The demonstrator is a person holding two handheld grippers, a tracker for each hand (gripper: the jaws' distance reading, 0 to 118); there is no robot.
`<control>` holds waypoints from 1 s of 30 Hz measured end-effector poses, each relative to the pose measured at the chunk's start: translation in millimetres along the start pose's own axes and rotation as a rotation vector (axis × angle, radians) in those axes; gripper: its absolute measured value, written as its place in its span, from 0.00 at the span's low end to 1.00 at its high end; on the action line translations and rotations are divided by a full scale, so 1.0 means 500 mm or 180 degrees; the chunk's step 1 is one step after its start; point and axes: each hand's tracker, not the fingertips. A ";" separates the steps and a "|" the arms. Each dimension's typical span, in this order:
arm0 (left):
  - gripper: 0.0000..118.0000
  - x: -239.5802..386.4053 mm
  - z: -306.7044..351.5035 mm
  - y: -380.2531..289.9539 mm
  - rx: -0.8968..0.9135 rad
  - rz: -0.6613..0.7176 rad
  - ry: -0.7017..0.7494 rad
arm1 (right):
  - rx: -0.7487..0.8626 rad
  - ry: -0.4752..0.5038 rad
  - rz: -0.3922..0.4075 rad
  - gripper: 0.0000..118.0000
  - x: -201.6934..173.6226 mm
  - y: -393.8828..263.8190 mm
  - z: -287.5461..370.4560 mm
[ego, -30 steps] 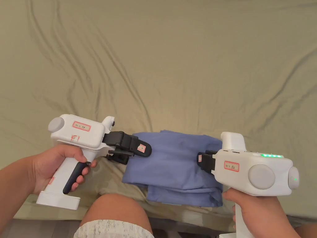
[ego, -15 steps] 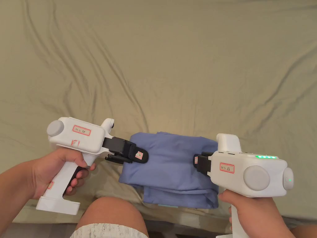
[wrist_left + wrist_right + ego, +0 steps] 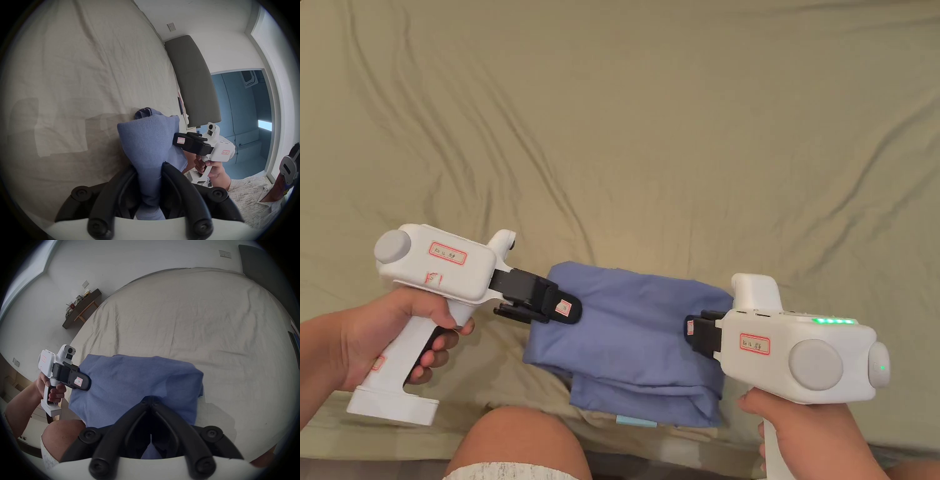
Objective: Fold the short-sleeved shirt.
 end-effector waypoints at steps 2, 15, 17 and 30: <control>0.10 -0.006 0.018 0.004 0.0024 0.0006 0.0059 | 0.0007 0.0002 0.0000 0.00 -0.001 0.002 0.000; 0.10 -0.074 0.162 -0.005 0.0186 0.0150 0.0232 | 0.0027 -0.0041 0.0084 0.00 -0.010 0.017 0.003; 0.10 -0.088 0.201 -0.007 0.0218 0.0167 0.0316 | 0.0024 -0.0042 0.0067 0.00 -0.007 0.019 0.004; 0.10 -0.173 0.524 -0.032 0.0390 0.0480 0.1043 | 0.0016 -0.0165 0.0118 0.00 -0.013 0.022 0.000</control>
